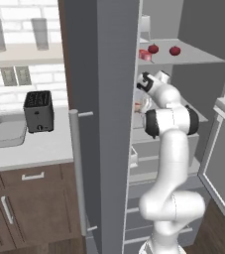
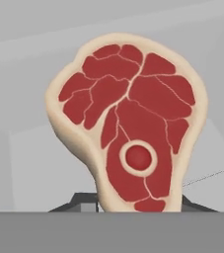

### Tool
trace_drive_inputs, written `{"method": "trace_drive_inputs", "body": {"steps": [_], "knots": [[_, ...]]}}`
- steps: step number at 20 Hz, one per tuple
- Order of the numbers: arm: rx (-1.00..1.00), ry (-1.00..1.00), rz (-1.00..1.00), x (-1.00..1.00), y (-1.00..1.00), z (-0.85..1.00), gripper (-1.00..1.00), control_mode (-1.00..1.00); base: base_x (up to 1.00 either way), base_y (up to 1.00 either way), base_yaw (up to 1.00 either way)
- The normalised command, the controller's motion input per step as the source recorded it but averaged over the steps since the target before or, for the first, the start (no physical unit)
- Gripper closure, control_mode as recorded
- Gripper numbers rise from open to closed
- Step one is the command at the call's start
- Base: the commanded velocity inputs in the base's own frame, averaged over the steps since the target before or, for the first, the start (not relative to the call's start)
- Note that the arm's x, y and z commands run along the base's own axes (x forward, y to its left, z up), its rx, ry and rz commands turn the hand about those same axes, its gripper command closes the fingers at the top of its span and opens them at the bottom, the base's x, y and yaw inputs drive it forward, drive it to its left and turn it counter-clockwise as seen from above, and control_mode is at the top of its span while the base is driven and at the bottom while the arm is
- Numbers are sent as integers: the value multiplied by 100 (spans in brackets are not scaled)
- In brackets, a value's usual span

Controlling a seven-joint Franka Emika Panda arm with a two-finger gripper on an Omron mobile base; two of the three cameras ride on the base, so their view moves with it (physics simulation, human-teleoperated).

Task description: Place one tomato and one steak in each tupperware on the nearby counter, to pack two identical lunches.

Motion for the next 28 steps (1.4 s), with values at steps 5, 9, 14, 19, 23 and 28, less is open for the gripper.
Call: {"method": "trace_drive_inputs", "body": {"steps": [5,9,14,19,23,28], "knots": [[0,-1,-1,-90,0,0,100,-100,0,0,0],[0,-6,-8,-100,0,0,100,-100,0,0,0],[0,-16,-17,-100,0,13,100,-100,0,0,0],[0,-7,-18,-97,-5,63,100,-100,0,0,0],[-1,0,-26,-83,0,80,100,-100,0,0,0],[-1,5,-38,-82,-22,63,100,-100,0,0,0]]}}
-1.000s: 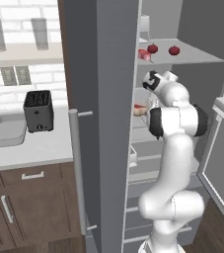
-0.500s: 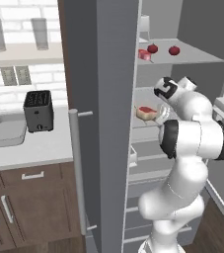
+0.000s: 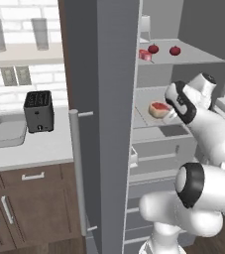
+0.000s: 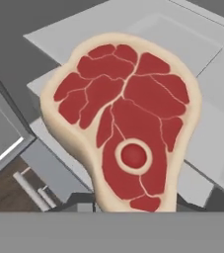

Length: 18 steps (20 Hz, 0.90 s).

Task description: Place one tomato and one steak in each tupperware on the nearby counter, to pack two identical lunches.

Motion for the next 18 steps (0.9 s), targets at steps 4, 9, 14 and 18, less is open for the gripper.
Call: {"method": "trace_drive_inputs", "body": {"steps": [4,9,14,18], "knots": [[0,3,-36,-100,-15,59,100,-100,0,0,0],[-1,0,-33,-98,0,59,100,-100,0,0,0],[-2,-6,-30,-100,0,31,100,-100,0,0,0],[0,-23,-18,-89,5,34,100,-100,0,0,0]]}}
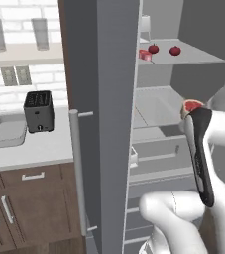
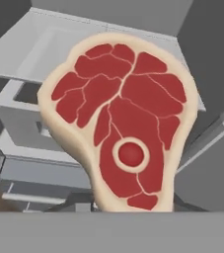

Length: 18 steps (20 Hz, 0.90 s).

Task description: Place one tomato and one steak in each tupperware on the nearby counter, to pack two identical lunches.

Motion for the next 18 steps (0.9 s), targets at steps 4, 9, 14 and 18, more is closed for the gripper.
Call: {"method": "trace_drive_inputs", "body": {"steps": [4,9,14,18], "knots": [[0,-25,-9,-74,6,51,100,-100,0,0,0],[0,-25,-3,-90,0,41,100,-100,0,0,0],[0,0,0,0,0,0,100,100,-100,12,0],[0,0,0,0,0,0,100,100,-100,74,0]]}}
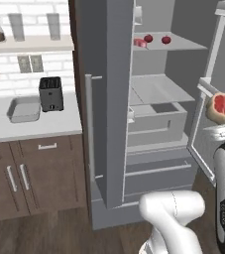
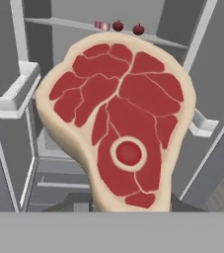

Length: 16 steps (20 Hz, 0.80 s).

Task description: Place one tomato and one steak in each tupperware on the nearby counter, to pack two identical lunches.

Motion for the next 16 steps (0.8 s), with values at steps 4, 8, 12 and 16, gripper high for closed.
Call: {"method": "trace_drive_inputs", "body": {"steps": [4,8,12,16], "knots": [[0,0,0,0,0,0,100,100,-100,100,0],[0,0,0,0,0,0,100,100,-84,100,0],[0,0,0,0,0,0,100,100,-22,100,0],[0,0,0,0,0,0,100,100,-1,100,14]]}}
